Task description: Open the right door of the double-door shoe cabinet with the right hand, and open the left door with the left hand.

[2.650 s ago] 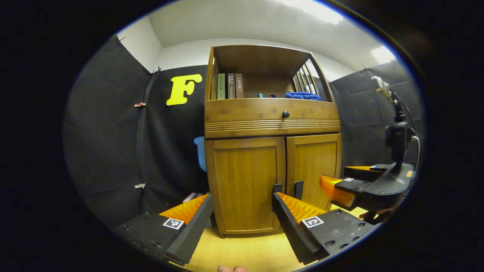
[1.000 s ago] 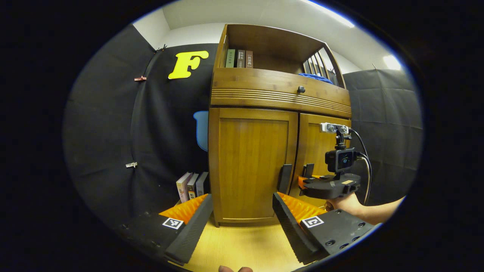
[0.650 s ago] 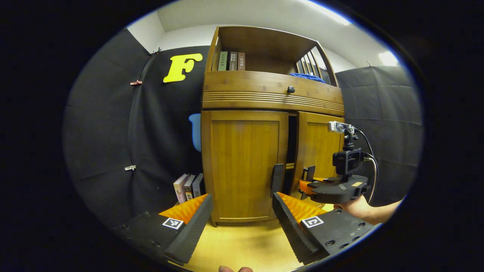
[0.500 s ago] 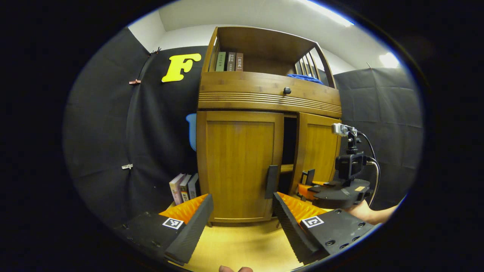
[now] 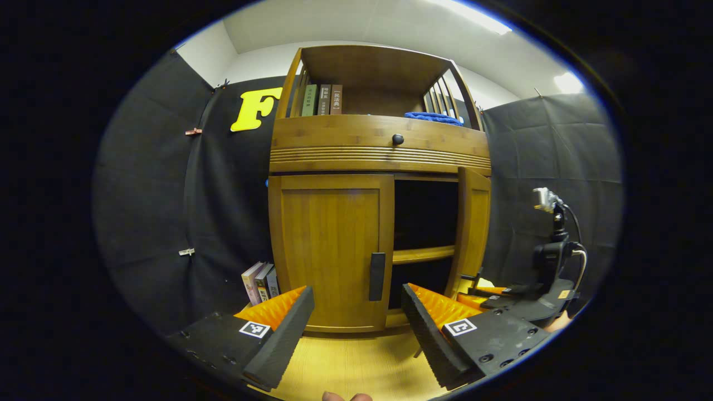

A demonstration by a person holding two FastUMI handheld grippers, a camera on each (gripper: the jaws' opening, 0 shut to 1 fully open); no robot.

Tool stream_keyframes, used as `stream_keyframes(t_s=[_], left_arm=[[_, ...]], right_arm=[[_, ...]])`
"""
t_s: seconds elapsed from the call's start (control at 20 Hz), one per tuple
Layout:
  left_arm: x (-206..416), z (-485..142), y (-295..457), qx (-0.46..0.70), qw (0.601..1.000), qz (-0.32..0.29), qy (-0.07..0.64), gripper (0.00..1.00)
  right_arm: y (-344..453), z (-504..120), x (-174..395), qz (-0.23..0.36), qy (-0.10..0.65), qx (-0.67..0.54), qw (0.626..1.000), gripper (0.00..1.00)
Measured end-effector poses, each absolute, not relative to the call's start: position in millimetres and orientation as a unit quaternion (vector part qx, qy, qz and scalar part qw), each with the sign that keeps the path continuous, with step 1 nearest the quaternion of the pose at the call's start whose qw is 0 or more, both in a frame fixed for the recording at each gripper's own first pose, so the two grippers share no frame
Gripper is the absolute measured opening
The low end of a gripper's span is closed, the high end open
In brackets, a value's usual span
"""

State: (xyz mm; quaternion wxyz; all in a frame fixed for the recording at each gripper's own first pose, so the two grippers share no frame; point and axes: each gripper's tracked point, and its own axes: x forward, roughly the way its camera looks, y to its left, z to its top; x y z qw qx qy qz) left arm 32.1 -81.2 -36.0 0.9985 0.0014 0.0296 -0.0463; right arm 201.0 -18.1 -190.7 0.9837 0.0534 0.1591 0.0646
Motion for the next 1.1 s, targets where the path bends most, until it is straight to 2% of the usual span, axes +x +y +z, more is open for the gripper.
stream_keyframes(t_s=[0.5,1.0,1.1], left_arm=[[61.0,-23.6,-120.2,0.004,0.999,-0.036,0.022,0.98],[92.1,-28.5,-140.9,0.002,1.000,0.008,0.023,0.97],[96.9,-33.5,-148.5,-0.011,1.000,0.006,0.029,0.97]], right_arm=[[-21.0,-182.0,203.3,0.041,0.180,0.057,0.981,0.22],[-37.7,-180.7,198.3,0.032,0.175,0.071,0.981,0.21],[-51.5,-181.1,198.4,0.017,0.171,0.064,0.983,0.16]])
